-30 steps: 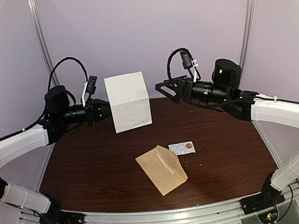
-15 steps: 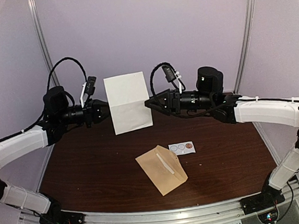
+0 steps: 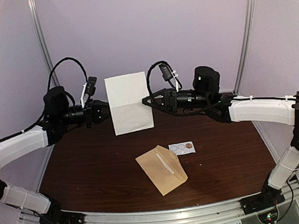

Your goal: Place the letter into the envelope and seal it

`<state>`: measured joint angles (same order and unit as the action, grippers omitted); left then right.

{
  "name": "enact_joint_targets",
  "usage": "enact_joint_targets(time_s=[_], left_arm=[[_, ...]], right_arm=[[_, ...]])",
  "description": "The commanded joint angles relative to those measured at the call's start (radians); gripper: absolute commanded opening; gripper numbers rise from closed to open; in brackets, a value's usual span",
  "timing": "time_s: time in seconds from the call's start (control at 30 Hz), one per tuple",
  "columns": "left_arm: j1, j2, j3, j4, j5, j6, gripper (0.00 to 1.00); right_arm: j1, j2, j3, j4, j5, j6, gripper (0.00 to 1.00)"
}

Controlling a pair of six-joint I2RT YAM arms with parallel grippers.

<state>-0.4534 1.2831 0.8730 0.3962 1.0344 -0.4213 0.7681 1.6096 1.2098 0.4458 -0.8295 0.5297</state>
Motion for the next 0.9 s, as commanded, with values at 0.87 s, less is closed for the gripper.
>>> enact_joint_targets(time_s=[0.87], left_arm=[[-0.010,-0.038,0.012,-0.038,-0.075,0.061,0.19]], right_arm=[[0.007,-0.004,0.048,-0.029,0.090,-0.021,0.00]])
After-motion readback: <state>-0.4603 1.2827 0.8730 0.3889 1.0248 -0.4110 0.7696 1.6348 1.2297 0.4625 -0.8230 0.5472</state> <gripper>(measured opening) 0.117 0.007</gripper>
